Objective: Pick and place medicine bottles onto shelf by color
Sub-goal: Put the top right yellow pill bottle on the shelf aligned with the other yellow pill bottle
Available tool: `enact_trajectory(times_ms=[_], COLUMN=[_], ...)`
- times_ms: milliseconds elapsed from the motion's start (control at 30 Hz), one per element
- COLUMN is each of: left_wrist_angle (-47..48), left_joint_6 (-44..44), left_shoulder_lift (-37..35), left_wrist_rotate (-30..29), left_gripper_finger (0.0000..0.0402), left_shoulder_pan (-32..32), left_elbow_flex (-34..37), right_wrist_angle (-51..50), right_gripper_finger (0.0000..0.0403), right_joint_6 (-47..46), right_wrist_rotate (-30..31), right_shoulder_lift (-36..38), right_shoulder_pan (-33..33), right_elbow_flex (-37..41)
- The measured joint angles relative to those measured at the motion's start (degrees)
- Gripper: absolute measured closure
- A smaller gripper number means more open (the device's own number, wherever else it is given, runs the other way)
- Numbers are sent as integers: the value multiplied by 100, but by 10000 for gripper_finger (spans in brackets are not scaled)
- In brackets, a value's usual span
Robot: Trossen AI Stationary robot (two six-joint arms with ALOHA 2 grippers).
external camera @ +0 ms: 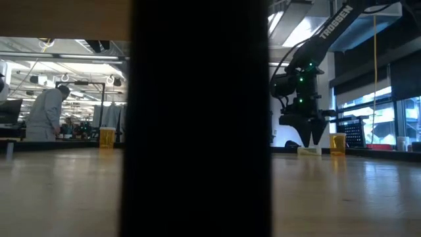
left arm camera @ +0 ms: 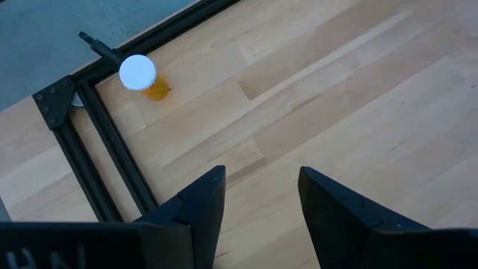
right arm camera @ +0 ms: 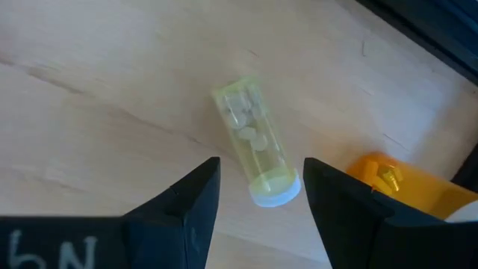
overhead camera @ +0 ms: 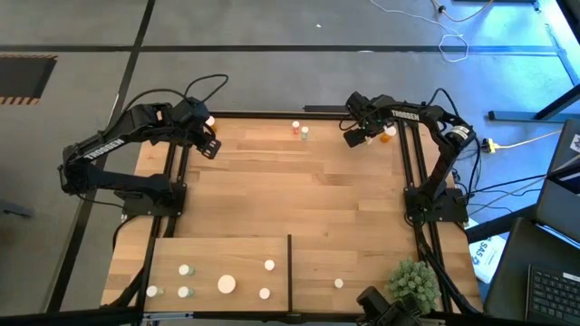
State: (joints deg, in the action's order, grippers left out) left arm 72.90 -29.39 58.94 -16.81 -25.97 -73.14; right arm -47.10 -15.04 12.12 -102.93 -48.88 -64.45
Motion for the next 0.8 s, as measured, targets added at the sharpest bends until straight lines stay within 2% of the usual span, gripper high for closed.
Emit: enact_trajectory(times_ms=[800], left_wrist_angle=[0], left_joint_6=[0], left_shoulder_lift=[-2], left_wrist_rotate=[1], left_gripper_finger=[237], left_shoulder_pan=[1], left_elbow_flex=[0], right_wrist_angle=[58], right_gripper_finger=[206], right_joint_6=[19], right_wrist_rotate=[70], right_shoulder_lift=[-64], right_shoulder_pan=[2], right_elbow_flex=[0])
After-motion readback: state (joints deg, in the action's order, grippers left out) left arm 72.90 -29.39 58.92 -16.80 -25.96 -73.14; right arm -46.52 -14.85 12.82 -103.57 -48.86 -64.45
